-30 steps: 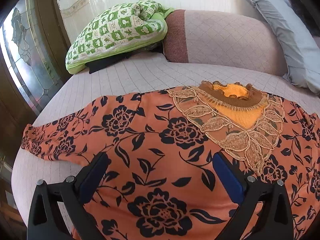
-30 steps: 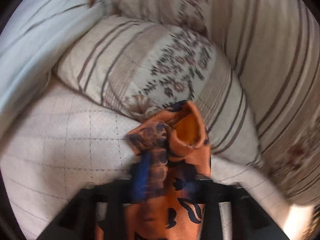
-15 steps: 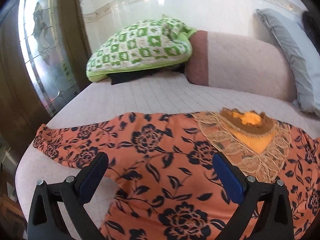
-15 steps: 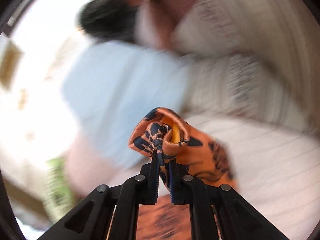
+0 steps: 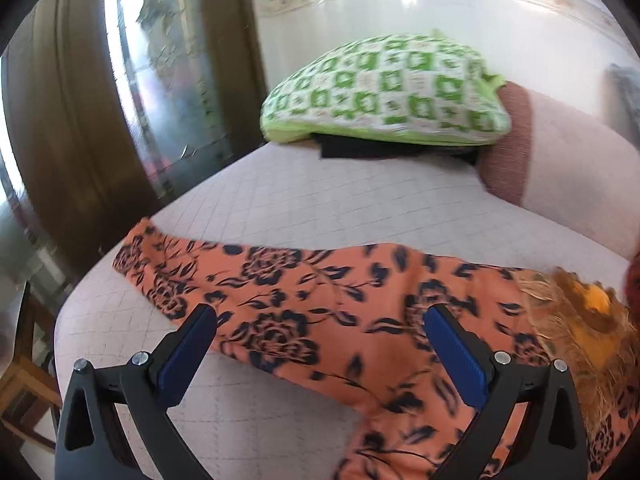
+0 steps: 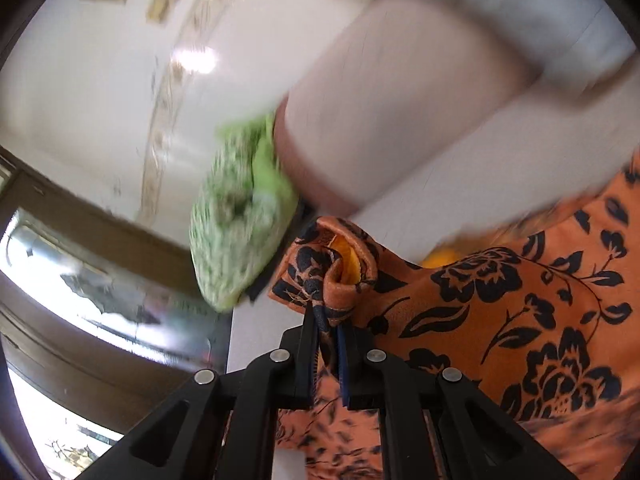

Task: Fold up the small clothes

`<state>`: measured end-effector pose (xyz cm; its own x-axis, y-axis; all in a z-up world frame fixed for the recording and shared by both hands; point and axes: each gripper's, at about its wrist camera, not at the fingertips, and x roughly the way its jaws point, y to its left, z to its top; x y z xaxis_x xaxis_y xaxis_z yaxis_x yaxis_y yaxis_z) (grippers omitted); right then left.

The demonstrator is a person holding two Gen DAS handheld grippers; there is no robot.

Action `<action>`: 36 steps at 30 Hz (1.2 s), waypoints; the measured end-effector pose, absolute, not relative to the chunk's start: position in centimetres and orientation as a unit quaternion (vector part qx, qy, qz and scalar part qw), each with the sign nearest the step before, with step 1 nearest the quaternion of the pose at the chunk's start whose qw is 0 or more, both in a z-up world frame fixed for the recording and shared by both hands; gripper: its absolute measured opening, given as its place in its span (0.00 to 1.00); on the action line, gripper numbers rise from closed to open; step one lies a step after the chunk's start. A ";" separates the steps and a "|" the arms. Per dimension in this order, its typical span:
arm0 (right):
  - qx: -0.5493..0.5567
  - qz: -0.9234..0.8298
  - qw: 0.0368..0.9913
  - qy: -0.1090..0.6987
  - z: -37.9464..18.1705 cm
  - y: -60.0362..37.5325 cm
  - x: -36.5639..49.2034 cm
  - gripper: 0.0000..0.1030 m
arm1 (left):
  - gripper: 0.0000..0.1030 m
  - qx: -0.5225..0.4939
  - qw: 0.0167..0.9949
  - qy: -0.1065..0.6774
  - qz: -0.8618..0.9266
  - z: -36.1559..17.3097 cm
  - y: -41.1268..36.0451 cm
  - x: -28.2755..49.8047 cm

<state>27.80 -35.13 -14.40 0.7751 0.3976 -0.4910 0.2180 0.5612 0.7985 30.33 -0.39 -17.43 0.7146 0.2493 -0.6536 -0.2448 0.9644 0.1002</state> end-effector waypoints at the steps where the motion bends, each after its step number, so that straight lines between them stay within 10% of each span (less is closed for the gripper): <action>1: 0.467 0.065 0.812 0.343 -15.7 -33.2 29.3 0.08 | 1.00 -0.005 0.923 0.358 0.139 -17.5 0.3 30.5; 8: 0.415 0.054 0.792 0.445 -22.2 -23.4 34.8 0.18 | 1.00 -0.025 0.914 0.367 0.169 -17.8 3.6 31.1; 12: 0.367 0.097 0.788 0.485 -23.3 -22.0 34.6 0.66 | 1.00 -0.025 0.913 0.367 0.178 -17.8 4.2 31.2; 20: 0.368 0.135 0.833 0.390 -19.4 -26.9 31.1 0.66 | 1.00 -0.054 0.897 0.380 0.220 -17.9 7.5 31.7; 23: 0.389 0.109 0.828 0.388 -21.0 -29.0 31.6 0.52 | 1.00 -0.082 0.884 0.388 0.246 -18.2 10.0 31.7; 26: 0.382 0.107 0.826 0.400 -22.9 -27.3 33.1 0.37 | 1.00 -0.102 0.872 0.396 0.271 -18.5 12.4 31.9; 36: 0.320 0.089 0.808 0.487 -28.2 -21.4 37.2 0.34 | 1.00 -0.227 0.813 0.417 0.338 -20.5 25.0 31.2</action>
